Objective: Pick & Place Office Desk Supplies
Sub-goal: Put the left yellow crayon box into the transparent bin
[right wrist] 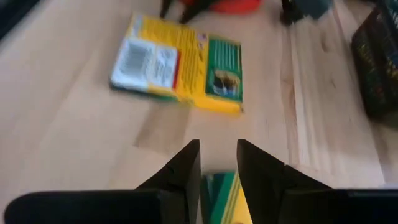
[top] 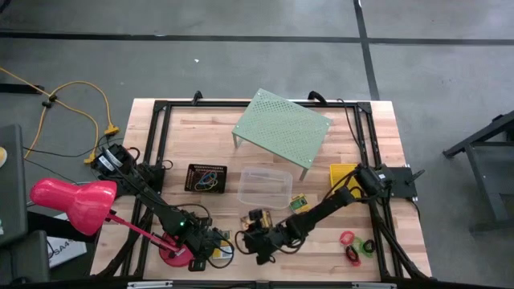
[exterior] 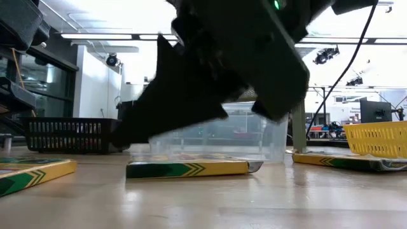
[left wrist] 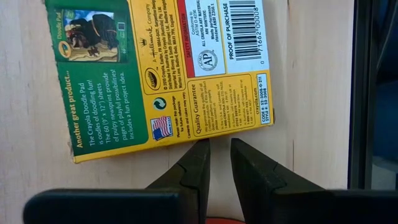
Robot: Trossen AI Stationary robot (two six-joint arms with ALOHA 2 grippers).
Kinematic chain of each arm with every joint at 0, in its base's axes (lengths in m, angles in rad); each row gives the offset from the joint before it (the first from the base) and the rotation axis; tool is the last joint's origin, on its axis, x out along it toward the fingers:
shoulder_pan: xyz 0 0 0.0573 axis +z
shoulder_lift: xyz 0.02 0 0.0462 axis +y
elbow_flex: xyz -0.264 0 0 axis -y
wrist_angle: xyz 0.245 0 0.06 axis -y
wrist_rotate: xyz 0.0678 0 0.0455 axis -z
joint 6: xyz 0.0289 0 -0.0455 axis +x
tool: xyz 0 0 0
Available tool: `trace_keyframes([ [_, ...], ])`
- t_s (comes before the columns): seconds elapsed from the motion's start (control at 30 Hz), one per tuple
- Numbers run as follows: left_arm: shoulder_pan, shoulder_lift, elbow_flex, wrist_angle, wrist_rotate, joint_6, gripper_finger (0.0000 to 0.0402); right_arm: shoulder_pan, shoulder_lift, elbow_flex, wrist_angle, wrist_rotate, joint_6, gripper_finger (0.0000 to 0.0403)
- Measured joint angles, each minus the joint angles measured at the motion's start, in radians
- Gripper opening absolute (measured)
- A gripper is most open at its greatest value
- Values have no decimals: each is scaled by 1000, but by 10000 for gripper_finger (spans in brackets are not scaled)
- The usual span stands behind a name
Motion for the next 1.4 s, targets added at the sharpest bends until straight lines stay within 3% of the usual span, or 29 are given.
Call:
trace_keyframes([
  [0.27, 0, 0, 0, 2, 0, 0, 63, 0, 0, 1, 18, -79, 56, 94],
  [0.5, 0, 0, 0, 2, 0, 0, 63, 11, -1, 2, 19, -211, 152, 94],
  [0.9, 0, 0, 0, 4, 0, 0, 63, -29, -4, 4, -167, -144, 234, 94],
  [1.13, 0, 0, 0, 4, 0, 0, 63, -62, -6, 5, -219, -54, 216, 94],
  [1.27, 0, 0, 0, 4, 0, 0, 63, -74, -6, 5, -213, -94, 205, 94],
  [1.4, 0, 0, 0, 4, 0, 0, 63, -64, -4, 2, -89, -192, 150, 94],
])
